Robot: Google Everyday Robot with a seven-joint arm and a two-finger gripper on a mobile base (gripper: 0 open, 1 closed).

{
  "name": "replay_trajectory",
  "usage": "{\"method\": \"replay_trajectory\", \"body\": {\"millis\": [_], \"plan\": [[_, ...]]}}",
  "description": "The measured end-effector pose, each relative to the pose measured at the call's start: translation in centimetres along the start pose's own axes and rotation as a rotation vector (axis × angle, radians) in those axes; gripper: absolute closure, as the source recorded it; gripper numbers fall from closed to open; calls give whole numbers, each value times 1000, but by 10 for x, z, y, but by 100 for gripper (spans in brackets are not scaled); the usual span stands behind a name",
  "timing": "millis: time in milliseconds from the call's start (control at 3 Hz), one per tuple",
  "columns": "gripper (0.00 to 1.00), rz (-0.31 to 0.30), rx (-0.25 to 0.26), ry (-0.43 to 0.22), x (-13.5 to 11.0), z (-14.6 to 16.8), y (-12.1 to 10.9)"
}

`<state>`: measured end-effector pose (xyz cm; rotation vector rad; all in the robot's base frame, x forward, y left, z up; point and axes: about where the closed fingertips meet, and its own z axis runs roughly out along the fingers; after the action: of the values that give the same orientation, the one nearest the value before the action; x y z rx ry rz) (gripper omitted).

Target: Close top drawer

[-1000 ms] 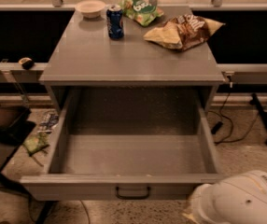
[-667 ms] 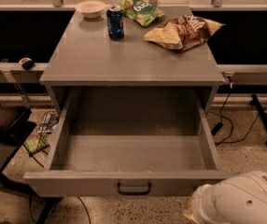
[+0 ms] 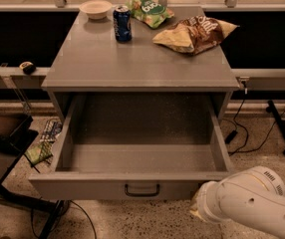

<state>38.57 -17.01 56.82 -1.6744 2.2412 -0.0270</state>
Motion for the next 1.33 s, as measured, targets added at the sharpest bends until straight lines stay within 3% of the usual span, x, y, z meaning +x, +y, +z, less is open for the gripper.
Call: {"method": "replay_trajectory", "body": {"millis": [1000, 1333], "plan": [[100, -94, 114, -25, -36, -2, -63], [100, -95, 114, -51, -49, 8, -78]]}}
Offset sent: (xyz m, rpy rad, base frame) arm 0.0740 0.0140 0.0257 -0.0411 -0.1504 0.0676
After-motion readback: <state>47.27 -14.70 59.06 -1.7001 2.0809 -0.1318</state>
